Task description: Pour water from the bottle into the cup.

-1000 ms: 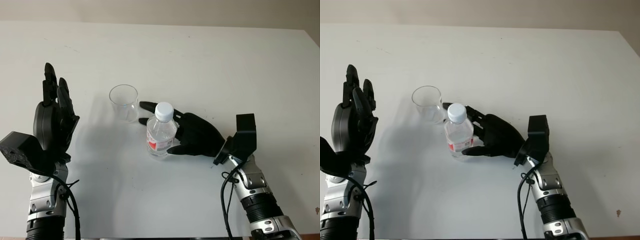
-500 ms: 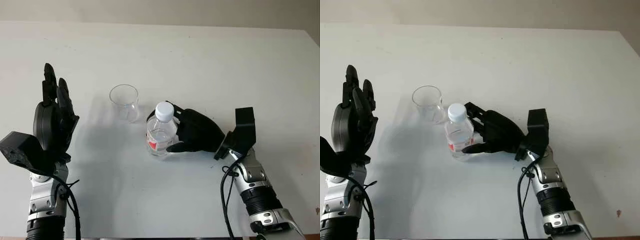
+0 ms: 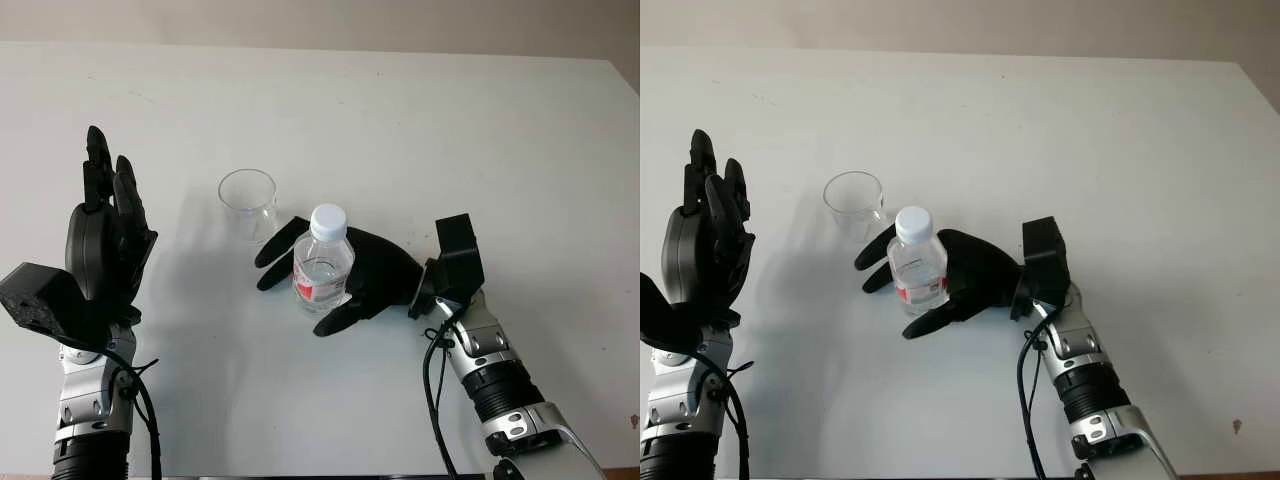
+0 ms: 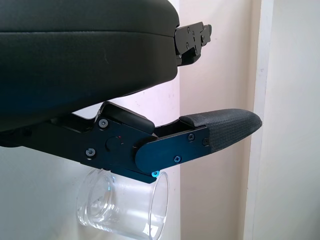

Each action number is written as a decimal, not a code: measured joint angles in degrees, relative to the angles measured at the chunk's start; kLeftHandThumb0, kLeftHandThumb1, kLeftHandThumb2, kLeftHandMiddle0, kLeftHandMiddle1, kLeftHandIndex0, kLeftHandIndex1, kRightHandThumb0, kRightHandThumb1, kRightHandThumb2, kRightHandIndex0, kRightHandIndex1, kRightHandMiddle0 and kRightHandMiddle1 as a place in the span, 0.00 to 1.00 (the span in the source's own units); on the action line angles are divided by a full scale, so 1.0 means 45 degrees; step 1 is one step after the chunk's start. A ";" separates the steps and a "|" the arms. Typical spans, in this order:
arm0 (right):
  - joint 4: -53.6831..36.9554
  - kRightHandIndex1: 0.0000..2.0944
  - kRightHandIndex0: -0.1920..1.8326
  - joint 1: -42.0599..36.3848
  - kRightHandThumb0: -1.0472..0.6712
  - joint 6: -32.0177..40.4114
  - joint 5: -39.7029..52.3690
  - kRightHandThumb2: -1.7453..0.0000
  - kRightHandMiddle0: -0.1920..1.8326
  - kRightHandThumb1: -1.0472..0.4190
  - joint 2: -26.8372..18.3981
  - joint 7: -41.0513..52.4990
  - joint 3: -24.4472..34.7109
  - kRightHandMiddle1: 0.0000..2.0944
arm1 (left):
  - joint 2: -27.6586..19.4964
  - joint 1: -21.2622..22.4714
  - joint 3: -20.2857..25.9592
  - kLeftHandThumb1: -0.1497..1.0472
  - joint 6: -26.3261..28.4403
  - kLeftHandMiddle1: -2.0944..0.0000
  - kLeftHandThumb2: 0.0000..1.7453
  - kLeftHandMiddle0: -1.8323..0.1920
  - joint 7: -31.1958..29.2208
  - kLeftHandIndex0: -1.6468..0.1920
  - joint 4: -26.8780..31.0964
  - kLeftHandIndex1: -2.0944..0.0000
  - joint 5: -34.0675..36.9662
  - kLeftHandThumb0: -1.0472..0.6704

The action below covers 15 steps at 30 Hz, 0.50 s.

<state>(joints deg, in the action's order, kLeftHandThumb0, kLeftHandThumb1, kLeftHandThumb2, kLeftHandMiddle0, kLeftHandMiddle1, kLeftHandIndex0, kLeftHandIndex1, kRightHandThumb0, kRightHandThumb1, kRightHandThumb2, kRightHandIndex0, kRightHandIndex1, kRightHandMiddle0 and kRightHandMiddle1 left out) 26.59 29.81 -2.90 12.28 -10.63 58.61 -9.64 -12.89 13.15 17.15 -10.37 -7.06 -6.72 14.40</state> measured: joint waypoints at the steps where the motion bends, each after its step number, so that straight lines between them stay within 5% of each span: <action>1: -0.0052 0.56 0.12 0.0002 0.14 -0.0006 -0.0039 0.97 0.08 0.26 -0.0005 0.0036 -0.0052 0.65 | 0.0000 0.0003 0.0001 1.00 -0.0002 0.97 0.39 0.98 0.0000 0.99 0.0000 0.98 0.0000 0.14; 5: -0.0363 0.74 0.17 -0.0011 0.22 0.0046 -0.0161 0.97 0.15 0.28 -0.0069 0.0077 -0.0241 0.81 | 0.0001 0.0013 0.0006 1.00 -0.0005 0.97 0.39 0.97 0.0037 0.99 0.0000 0.98 0.0000 0.14; 8: -0.0728 0.96 0.40 -0.0053 0.35 0.0011 -0.0527 0.96 0.35 0.22 -0.0169 -0.0215 -0.0362 0.98 | 0.0001 0.0015 0.0026 1.00 -0.0008 0.97 0.39 0.97 0.0060 0.99 0.0000 0.97 0.0000 0.14; 10: -0.1043 0.99 0.72 -0.0170 0.43 -0.0455 -0.1014 0.96 0.66 0.16 -0.0218 -0.0747 -0.0455 0.99 | 0.0001 0.0021 0.0027 1.00 -0.0045 0.97 0.39 0.97 0.0071 0.99 -0.0002 0.97 0.0000 0.14; 12: -0.1292 1.00 0.87 -0.0417 0.45 -0.0948 -0.1243 0.96 0.84 0.11 -0.0232 -0.1207 -0.0482 1.00 | 0.0001 0.0025 0.0045 1.00 -0.0092 0.97 0.39 0.97 0.0076 0.99 -0.0007 0.98 0.0002 0.14; 15: -0.1434 1.00 0.92 -0.0677 0.42 -0.1423 -0.1326 0.96 0.94 0.08 -0.0231 -0.1691 -0.0469 1.00 | 0.0001 0.0025 0.0071 1.00 -0.0116 0.97 0.39 0.97 0.0104 0.99 -0.0009 0.98 -0.0001 0.14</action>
<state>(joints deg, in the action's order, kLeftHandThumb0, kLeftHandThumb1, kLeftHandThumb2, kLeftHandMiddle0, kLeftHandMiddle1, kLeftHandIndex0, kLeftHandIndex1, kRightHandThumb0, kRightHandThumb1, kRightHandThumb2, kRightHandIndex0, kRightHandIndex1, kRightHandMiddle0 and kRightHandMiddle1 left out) 20.14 26.77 -9.30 6.31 -11.67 51.00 -11.75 -12.88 13.26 17.47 -10.89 -6.59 -6.76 14.40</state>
